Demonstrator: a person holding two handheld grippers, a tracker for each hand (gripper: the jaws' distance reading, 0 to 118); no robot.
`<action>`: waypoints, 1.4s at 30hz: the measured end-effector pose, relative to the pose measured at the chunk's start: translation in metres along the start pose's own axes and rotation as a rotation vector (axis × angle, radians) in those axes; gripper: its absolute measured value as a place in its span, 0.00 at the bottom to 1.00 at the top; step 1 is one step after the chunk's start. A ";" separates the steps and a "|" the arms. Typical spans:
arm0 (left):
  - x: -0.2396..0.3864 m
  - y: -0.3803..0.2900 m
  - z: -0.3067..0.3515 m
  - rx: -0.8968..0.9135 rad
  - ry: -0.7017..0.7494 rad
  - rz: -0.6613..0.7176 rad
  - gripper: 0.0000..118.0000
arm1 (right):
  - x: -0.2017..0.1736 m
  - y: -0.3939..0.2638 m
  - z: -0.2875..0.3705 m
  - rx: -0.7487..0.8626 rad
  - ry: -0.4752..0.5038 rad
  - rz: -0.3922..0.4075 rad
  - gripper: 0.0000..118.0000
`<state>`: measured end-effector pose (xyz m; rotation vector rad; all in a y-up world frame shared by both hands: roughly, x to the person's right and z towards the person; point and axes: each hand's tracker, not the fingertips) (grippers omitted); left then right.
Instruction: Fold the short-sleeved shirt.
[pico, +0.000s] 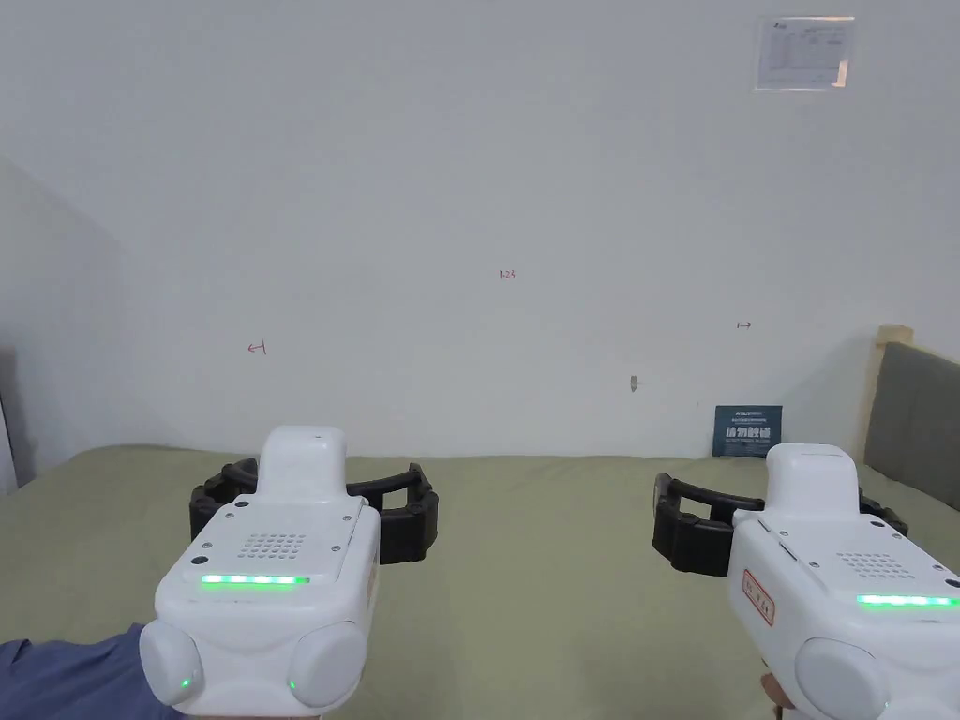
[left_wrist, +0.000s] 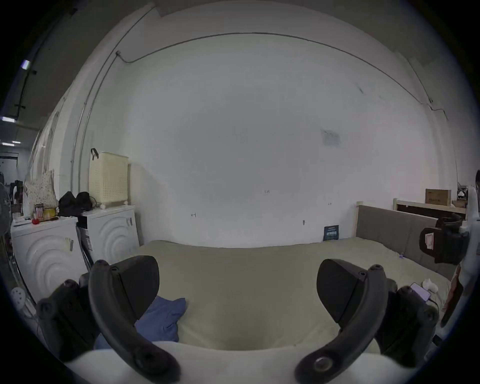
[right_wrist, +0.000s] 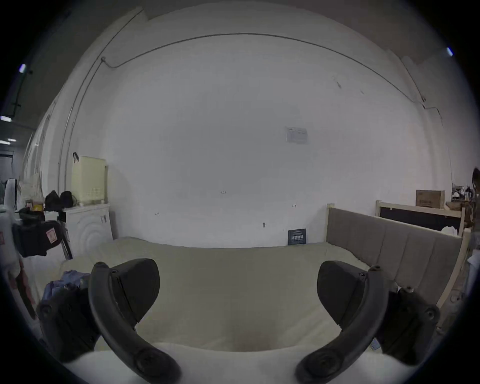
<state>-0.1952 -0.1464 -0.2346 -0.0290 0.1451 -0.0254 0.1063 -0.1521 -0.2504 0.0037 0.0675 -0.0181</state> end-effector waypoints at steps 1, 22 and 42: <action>0.001 0.000 0.000 -0.004 -0.005 -0.002 1.00 | -0.001 0.000 0.001 -0.001 0.006 -0.003 1.00; -0.013 -0.007 -0.007 -0.064 -0.034 -0.003 0.00 | -0.010 -0.008 -0.007 -0.025 -0.021 0.065 0.00; -0.113 -0.022 0.012 -0.156 0.265 0.036 0.00 | -0.132 -0.041 -0.063 -0.097 0.289 0.052 0.00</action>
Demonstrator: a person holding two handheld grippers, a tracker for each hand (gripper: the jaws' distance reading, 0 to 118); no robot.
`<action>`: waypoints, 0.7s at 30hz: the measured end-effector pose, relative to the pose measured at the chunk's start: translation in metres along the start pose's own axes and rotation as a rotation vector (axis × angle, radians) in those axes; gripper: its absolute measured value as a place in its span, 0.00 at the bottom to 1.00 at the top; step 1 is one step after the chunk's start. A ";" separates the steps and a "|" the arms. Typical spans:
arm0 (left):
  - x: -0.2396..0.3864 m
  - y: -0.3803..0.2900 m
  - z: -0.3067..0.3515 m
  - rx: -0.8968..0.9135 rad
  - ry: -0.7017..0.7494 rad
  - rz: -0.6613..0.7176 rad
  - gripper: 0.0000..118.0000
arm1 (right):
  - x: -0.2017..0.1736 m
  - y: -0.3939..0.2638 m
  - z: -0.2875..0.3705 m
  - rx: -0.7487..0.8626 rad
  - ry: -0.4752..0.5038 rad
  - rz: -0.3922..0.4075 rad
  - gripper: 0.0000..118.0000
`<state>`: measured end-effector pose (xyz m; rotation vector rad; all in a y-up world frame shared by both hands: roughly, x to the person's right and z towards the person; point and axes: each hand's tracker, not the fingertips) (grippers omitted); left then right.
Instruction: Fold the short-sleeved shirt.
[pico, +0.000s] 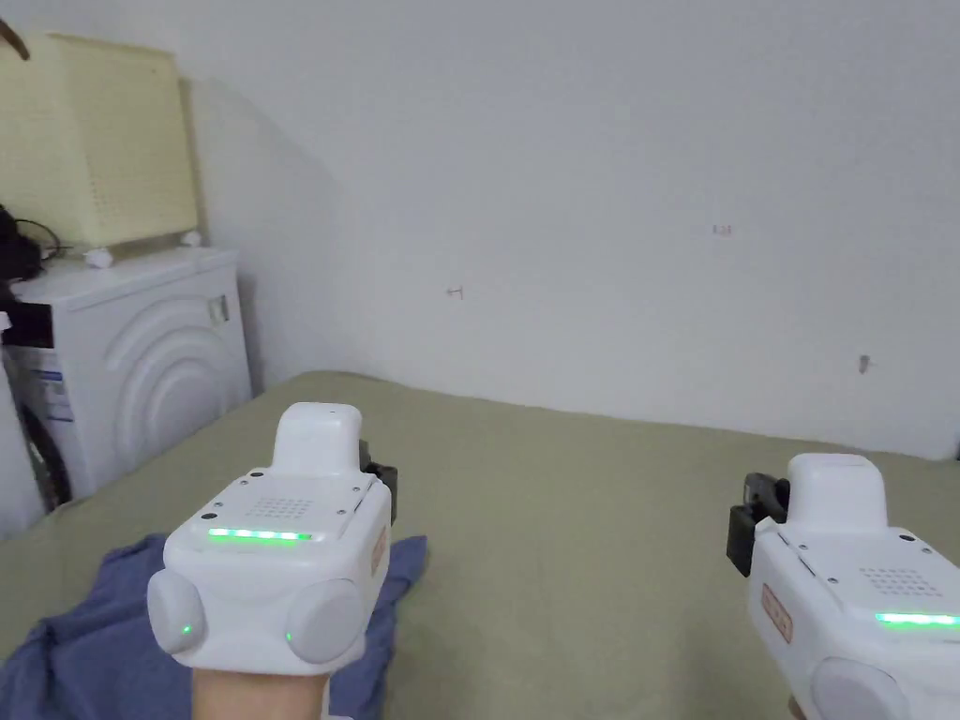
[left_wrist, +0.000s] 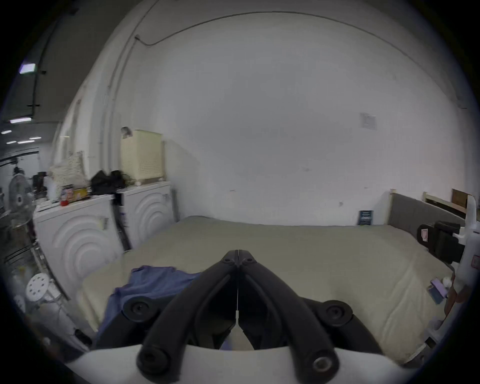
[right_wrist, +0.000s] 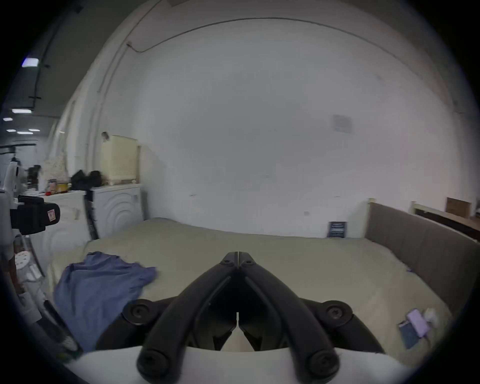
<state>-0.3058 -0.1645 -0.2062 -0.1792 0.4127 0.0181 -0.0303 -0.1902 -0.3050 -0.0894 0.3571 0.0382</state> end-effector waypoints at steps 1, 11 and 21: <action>-0.028 -0.002 0.001 -0.008 0.049 0.010 0.00 | -0.018 -0.002 -0.008 -0.002 0.055 -0.002 0.00; -0.157 -0.012 0.038 -0.054 0.343 0.033 0.00 | -0.139 -0.006 -0.045 -0.012 0.354 -0.008 0.00; -0.174 -0.033 -0.010 -0.124 0.313 0.063 0.00 | -0.145 -0.025 -0.077 -0.066 0.362 -0.002 0.00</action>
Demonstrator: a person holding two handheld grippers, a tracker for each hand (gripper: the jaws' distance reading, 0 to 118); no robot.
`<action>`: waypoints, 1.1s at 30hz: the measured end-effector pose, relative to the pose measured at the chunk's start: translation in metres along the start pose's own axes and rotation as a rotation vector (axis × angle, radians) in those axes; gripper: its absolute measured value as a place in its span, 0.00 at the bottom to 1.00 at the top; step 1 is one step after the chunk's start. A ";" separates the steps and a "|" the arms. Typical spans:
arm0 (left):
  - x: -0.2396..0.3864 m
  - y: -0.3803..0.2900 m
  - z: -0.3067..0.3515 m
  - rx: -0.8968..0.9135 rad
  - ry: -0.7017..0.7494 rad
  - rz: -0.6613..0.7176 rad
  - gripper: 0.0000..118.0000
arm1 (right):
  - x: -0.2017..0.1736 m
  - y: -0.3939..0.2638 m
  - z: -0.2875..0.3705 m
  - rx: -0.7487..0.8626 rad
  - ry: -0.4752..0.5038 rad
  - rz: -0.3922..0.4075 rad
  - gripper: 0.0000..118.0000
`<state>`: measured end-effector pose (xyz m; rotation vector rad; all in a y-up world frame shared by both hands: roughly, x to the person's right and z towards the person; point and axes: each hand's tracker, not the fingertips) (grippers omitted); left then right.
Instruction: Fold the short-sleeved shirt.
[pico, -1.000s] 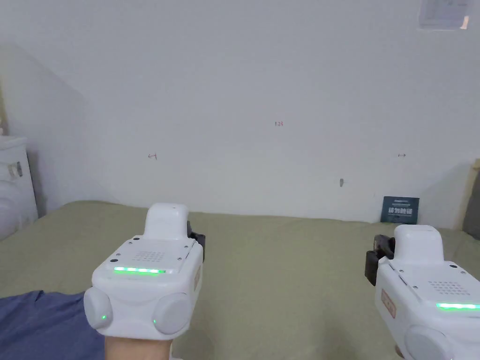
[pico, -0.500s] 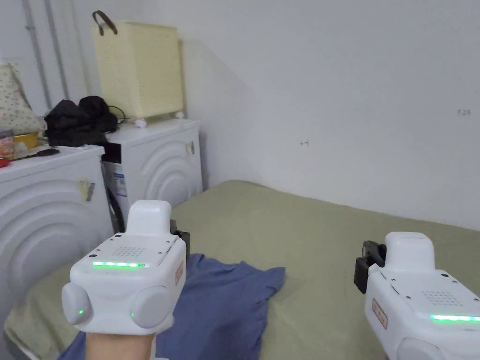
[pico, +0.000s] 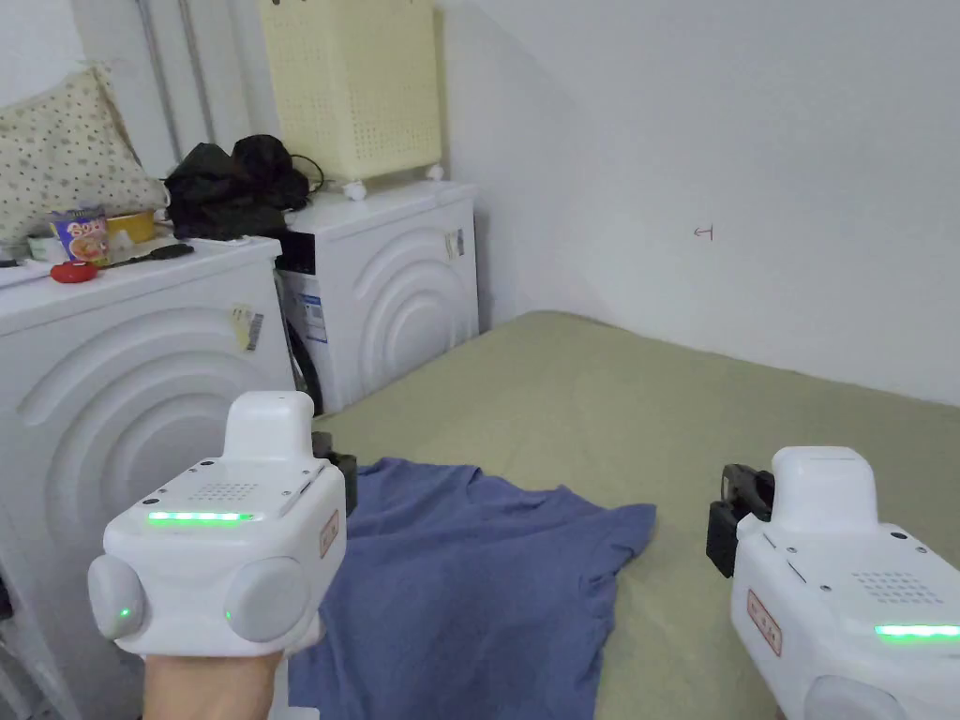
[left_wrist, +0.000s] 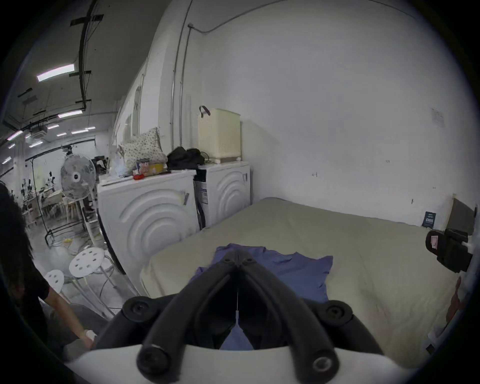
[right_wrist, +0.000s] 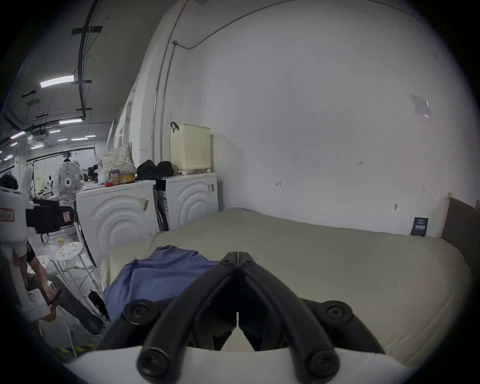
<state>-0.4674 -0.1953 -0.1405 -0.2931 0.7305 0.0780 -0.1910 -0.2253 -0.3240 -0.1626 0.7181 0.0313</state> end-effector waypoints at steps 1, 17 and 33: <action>0.003 -0.003 -0.011 -0.017 -0.007 -0.005 0.00 | 0.002 -0.003 -0.005 -0.013 -0.004 0.000 0.00; 0.079 -0.134 -0.300 -0.766 -0.333 -0.112 1.00 | 0.027 -0.115 -0.037 -0.285 -0.025 -0.090 0.00; 0.123 -0.098 -0.238 -0.728 -0.283 -0.234 0.00 | 0.081 -0.100 0.049 -0.315 -0.126 -0.025 0.00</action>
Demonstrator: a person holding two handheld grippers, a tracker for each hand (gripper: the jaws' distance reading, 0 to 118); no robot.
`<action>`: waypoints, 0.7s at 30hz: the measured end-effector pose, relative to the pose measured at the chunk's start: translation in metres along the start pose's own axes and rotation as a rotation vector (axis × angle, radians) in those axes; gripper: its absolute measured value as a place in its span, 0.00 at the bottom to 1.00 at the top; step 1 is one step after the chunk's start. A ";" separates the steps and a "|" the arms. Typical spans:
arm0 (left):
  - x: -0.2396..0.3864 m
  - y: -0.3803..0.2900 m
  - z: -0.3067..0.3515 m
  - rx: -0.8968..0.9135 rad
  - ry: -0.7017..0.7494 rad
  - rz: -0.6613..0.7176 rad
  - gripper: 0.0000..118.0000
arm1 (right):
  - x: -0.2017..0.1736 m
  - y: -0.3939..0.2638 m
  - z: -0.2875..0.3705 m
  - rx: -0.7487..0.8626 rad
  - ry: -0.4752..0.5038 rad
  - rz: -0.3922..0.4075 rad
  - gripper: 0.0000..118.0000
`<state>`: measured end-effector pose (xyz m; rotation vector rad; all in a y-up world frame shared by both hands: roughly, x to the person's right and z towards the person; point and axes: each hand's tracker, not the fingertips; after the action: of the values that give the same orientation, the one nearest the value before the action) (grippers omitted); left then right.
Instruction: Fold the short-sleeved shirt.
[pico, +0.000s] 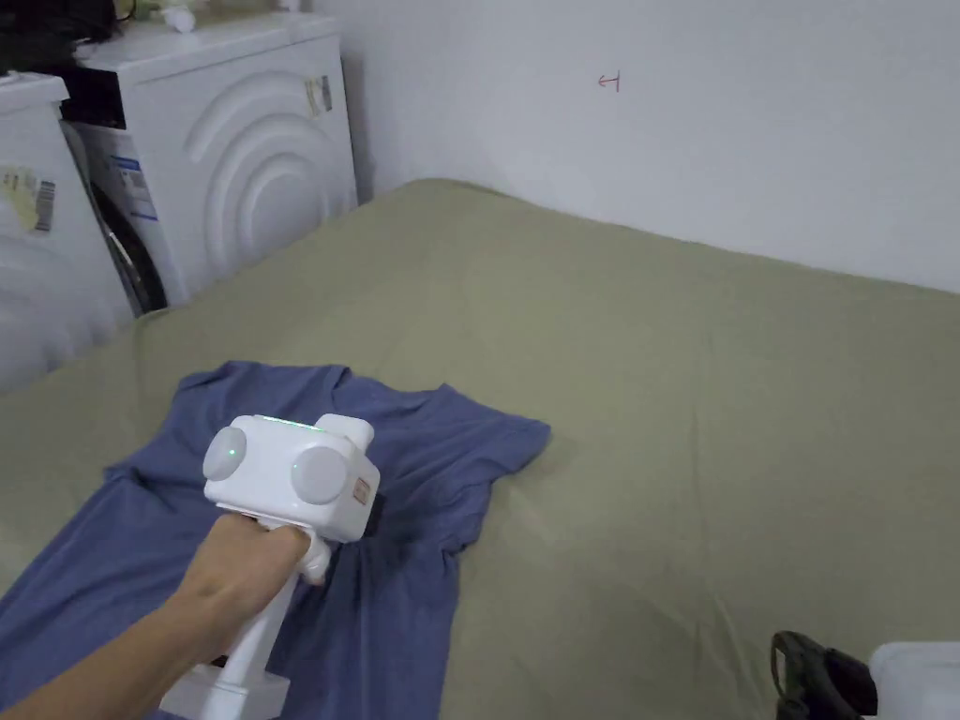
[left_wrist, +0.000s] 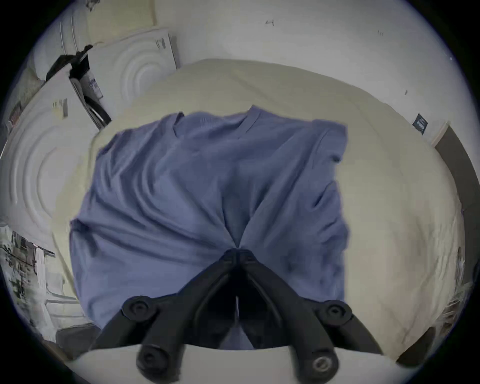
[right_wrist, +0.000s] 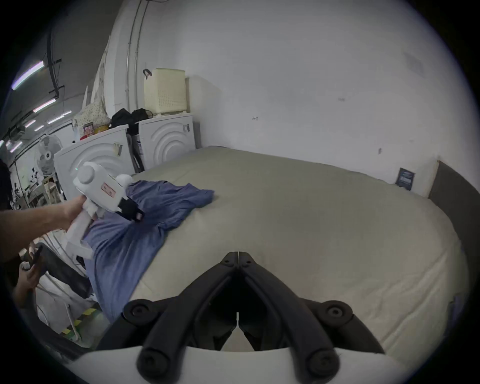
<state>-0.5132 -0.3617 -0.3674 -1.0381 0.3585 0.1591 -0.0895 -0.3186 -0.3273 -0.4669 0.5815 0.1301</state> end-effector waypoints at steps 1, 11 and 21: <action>0.007 0.004 0.015 0.021 -0.021 0.004 0.00 | 0.009 -0.001 0.014 0.005 -0.028 -0.004 0.00; 0.172 0.040 0.144 0.267 -0.288 -0.249 0.00 | 0.100 -0.026 0.142 0.052 -0.256 -0.087 0.00; 0.417 0.023 0.173 0.236 -0.621 -0.546 0.00 | 0.158 -0.051 0.193 0.051 -0.402 -0.166 0.00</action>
<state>-0.0948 -0.2174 -0.4592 -0.7724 -0.4618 -0.0566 0.1508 -0.2767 -0.2539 -0.4231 0.1503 0.0479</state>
